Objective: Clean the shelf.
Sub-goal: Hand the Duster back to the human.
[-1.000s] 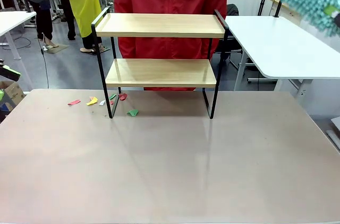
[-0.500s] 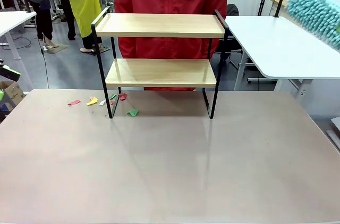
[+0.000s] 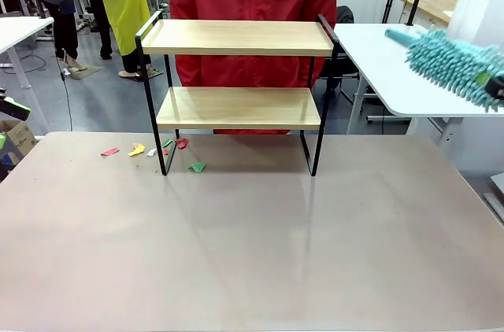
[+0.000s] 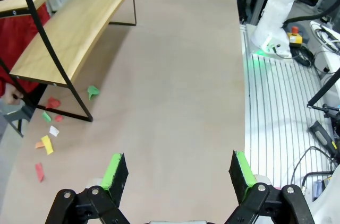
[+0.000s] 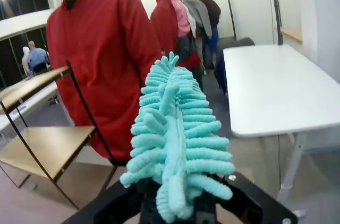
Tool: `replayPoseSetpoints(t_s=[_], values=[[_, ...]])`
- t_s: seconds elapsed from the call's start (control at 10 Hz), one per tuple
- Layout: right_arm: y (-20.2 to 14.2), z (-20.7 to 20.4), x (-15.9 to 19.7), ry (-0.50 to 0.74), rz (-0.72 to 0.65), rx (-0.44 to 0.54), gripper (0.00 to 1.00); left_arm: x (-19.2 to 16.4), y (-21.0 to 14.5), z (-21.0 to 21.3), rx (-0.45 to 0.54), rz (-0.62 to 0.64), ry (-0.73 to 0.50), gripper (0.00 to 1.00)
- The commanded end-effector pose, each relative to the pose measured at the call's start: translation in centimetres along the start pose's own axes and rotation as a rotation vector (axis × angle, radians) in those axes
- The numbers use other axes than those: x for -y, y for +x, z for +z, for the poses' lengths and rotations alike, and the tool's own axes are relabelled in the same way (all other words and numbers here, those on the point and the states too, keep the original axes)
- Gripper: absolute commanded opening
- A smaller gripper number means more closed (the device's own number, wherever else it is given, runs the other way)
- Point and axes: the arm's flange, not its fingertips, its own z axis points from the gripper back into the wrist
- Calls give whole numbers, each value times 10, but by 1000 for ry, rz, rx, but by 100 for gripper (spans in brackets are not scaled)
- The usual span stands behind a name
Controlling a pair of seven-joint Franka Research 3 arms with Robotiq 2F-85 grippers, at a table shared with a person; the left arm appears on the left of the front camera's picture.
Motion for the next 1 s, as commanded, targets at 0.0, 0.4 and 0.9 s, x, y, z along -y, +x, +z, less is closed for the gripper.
replayPoseSetpoints(t_s=[0.0, 0.4, 0.9], values=[[-63, 50, -25, -36, 1, 2, 16, 1, 1, 0, 26, -15, -1, 100], [-24, -7, 7, -20, -12, -35, 16, 1, 1, 0, 26, -15, -1, 100], [-24, -7, 7, -20, -12, -35, 16, 1, 1, 0, 26, -15, -1, 100]])
